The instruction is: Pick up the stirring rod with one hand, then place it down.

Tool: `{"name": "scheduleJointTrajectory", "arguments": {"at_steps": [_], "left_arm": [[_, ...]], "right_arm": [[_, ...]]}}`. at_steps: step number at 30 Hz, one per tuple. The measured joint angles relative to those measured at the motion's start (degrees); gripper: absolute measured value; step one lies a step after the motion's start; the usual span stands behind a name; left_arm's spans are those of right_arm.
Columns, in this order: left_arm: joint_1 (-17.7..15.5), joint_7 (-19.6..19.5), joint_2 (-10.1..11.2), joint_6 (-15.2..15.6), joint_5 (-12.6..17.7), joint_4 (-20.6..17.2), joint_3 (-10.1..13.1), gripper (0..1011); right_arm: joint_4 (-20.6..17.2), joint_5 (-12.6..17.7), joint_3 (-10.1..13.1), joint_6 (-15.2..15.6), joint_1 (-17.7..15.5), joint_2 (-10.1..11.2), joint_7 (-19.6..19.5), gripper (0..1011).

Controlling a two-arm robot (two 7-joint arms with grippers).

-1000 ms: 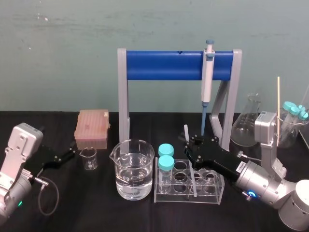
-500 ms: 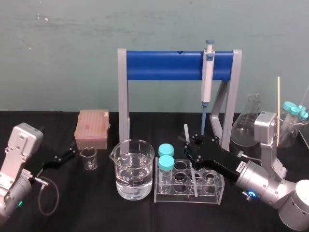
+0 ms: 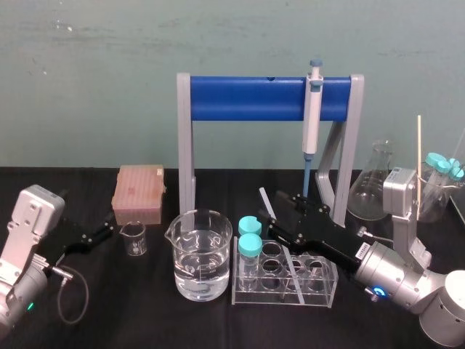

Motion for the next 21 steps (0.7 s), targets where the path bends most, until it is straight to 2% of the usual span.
{"name": "scheduleJointTrajectory", "arguments": {"at_steps": [1,5,6,10,12,14,16,17,21], "left_arm": [[0.0,0.0,0.0,0.0,0.0,0.0,0.0,1000],[0.0,0.0,0.0,0.0,0.0,0.0,0.0,1000],[0.0,0.0,0.0,0.0,0.0,0.0,0.0,1000],[0.0,0.0,0.0,0.0,0.0,0.0,0.0,1000],[0.0,0.0,0.0,0.0,0.0,0.0,0.0,1000],[0.0,0.0,0.0,0.0,0.0,0.0,0.0,1000],[0.0,0.0,0.0,0.0,0.0,0.0,0.0,1000],[0.0,0.0,0.0,0.0,0.0,0.0,0.0,1000],[0.0,0.0,0.0,0.0,0.0,0.0,0.0,1000]], "right_arm": [[0.0,0.0,0.0,0.0,0.0,0.0,0.0,647],[0.0,0.0,0.0,0.0,0.0,0.0,0.0,726],[0.0,0.0,0.0,0.0,0.0,0.0,0.0,783],[-0.4,0.1,0.4,0.3,0.0,0.1,-0.1,908],[-1.2,0.2,0.6,0.8,-0.3,0.6,-0.1,924],[-1.9,0.4,0.7,1.2,-0.7,1.1,-0.1,997],[-3.8,0.7,1.3,2.1,-2.0,2.5,-0.3,1003],[-3.8,0.7,1.3,2.1,-2.0,2.5,-0.3,1003],[-8.6,1.7,3.8,3.8,-6.3,6.3,-2.4,1003]]}}
